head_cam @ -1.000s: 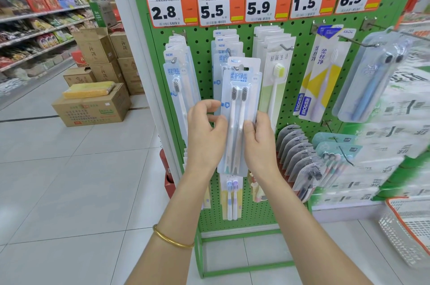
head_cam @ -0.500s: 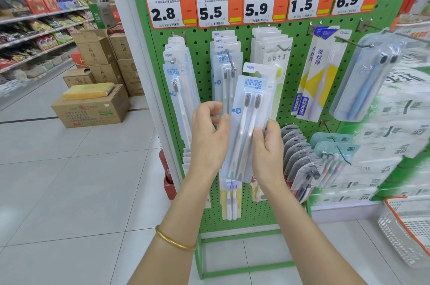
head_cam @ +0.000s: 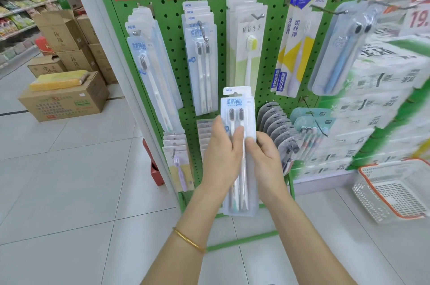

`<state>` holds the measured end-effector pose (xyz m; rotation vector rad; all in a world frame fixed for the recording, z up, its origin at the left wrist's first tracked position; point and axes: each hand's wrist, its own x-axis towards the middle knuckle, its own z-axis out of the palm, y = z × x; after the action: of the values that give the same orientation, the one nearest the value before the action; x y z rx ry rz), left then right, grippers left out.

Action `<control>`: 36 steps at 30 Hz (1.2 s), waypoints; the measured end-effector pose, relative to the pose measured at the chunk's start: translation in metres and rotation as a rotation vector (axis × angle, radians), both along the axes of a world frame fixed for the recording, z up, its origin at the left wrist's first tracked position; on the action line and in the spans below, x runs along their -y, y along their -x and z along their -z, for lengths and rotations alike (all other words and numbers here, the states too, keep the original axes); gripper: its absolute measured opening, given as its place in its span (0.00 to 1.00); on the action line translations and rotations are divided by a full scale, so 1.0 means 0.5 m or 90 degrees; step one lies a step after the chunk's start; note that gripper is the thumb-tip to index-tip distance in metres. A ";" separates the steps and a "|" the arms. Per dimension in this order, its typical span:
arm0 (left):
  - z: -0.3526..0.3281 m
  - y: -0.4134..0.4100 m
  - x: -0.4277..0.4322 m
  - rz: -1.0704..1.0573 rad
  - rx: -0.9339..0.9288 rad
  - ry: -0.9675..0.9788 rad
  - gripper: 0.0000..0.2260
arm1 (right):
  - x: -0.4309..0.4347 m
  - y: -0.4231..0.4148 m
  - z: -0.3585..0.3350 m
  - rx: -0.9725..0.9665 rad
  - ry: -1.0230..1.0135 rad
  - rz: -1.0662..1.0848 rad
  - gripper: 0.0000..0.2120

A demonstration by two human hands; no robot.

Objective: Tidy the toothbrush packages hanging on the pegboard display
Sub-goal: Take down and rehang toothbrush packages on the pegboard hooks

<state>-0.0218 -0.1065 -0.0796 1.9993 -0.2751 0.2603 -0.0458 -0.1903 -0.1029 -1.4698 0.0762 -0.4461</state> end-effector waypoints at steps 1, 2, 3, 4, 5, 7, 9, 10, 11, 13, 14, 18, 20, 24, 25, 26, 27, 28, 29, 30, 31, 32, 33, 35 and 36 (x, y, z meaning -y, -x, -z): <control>0.014 0.006 0.003 0.009 -0.015 -0.024 0.18 | 0.007 0.004 0.006 -0.014 -0.022 0.007 0.08; 0.027 0.012 0.005 0.018 -0.031 -0.042 0.20 | 0.013 0.008 0.012 -0.027 -0.045 0.013 0.09; 0.037 0.019 0.007 0.026 -0.046 -0.055 0.22 | 0.018 0.011 0.021 -0.038 -0.064 0.018 0.09; 0.047 0.025 0.007 0.037 -0.056 -0.063 0.23 | 0.021 0.014 0.026 -0.047 -0.080 0.018 0.08; 0.055 0.032 0.007 0.051 -0.058 -0.066 0.22 | 0.024 0.017 0.032 -0.056 -0.091 0.019 0.07; 0.064 0.046 0.004 0.087 -0.051 -0.071 0.21 | 0.028 0.019 0.038 -0.069 -0.123 0.020 0.05; 0.070 0.055 0.000 0.122 -0.053 -0.084 0.24 | 0.031 0.016 0.041 -0.084 -0.164 0.024 0.04; 0.072 0.057 -0.003 0.139 -0.059 -0.091 0.26 | 0.032 0.015 0.041 -0.089 -0.184 0.023 0.04; 0.074 0.058 -0.005 0.154 -0.067 -0.101 0.29 | 0.032 0.013 0.043 -0.095 -0.199 0.025 0.06; 0.073 0.061 -0.011 0.178 -0.079 -0.122 0.35 | 0.033 0.009 0.042 -0.099 -0.220 0.039 0.09; 0.073 0.063 -0.014 0.185 -0.078 -0.131 0.38 | 0.033 0.006 0.042 -0.100 -0.232 0.049 0.08; 0.074 0.068 -0.025 0.188 -0.052 -0.216 0.37 | 0.037 -0.004 0.038 -0.105 -0.264 0.091 0.04; 0.071 0.063 -0.030 0.200 -0.051 -0.249 0.37 | 0.035 -0.006 0.039 -0.099 -0.265 0.087 0.06; 0.061 0.047 -0.043 0.243 -0.057 -0.329 0.44 | 0.027 -0.008 0.035 -0.096 -0.290 0.075 0.06; 0.059 0.046 -0.044 0.248 -0.066 -0.349 0.45 | 0.025 -0.009 0.035 -0.098 -0.302 0.074 0.06; 0.057 0.045 -0.045 0.251 -0.075 -0.366 0.47 | 0.024 -0.010 0.034 -0.098 -0.311 0.073 0.06; 0.055 0.044 -0.045 0.253 -0.085 -0.383 0.49 | 0.023 -0.009 0.033 -0.098 -0.322 0.070 0.06; 0.054 0.044 -0.045 0.257 -0.093 -0.396 0.51 | 0.023 -0.010 0.035 -0.101 -0.334 0.068 0.05; 0.054 0.043 -0.045 0.261 -0.103 -0.407 0.52 | 0.023 -0.010 0.036 -0.100 -0.356 0.063 0.05; 0.052 0.042 -0.044 0.267 -0.117 -0.413 0.52 | 0.024 -0.011 0.038 -0.103 -0.388 0.050 0.05; 0.051 0.041 -0.044 0.276 -0.132 -0.416 0.53 | 0.024 -0.011 0.038 -0.104 -0.434 0.029 0.08; 0.050 0.040 -0.044 0.286 -0.146 -0.415 0.52 | 0.025 -0.012 0.038 -0.106 -0.466 0.011 0.12; 0.048 0.039 -0.044 0.298 -0.165 -0.417 0.52 | 0.026 -0.011 0.038 -0.107 -0.480 0.000 0.14; 0.043 0.037 -0.044 0.323 -0.213 -0.413 0.49 | 0.029 -0.011 0.036 -0.092 -0.450 0.005 0.10; 0.040 0.037 -0.044 0.335 -0.238 -0.399 0.47 | 0.031 -0.010 0.034 -0.086 -0.415 0.014 0.09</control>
<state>-0.0405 -0.0846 -0.0995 2.4339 -0.6844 -0.5975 -0.0410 -0.2058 -0.1200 -0.8541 0.3159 -0.2981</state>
